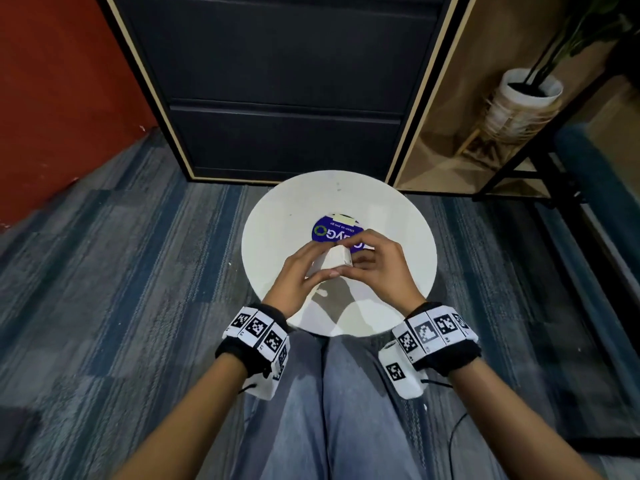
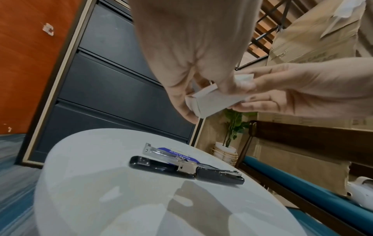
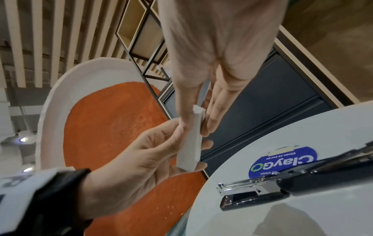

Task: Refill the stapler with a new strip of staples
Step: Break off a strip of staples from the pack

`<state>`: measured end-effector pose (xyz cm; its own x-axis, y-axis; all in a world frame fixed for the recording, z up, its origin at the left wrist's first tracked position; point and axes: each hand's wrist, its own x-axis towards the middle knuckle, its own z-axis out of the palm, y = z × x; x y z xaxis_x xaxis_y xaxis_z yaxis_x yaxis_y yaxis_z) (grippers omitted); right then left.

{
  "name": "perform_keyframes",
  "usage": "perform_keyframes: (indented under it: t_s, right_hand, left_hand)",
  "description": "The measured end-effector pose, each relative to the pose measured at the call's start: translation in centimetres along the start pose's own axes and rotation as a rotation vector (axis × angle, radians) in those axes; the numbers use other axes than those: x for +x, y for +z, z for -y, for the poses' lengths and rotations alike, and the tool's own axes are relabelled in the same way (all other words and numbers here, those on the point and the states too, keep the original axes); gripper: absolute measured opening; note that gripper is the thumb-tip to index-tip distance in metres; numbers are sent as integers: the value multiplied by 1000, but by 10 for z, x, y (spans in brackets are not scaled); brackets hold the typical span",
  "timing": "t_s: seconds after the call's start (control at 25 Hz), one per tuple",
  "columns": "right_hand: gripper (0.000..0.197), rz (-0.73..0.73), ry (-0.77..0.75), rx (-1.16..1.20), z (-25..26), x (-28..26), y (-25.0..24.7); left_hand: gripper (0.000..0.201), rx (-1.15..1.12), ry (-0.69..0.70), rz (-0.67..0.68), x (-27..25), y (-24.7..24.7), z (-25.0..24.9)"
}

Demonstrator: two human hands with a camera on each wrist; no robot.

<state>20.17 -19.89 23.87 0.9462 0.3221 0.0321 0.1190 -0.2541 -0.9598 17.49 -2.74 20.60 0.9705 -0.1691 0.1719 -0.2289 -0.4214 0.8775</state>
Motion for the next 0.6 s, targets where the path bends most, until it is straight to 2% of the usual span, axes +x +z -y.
perform_keyframes:
  t_s: [0.28, 0.6]
  right_hand:
    - [18, -12, 134, 276, -2, -13, 5]
    - [19, -131, 98, 115, 4, -9, 16]
  left_hand:
    - [35, 108, 32, -13, -13, 3, -1]
    - [37, 229, 11, -56, -17, 11, -1]
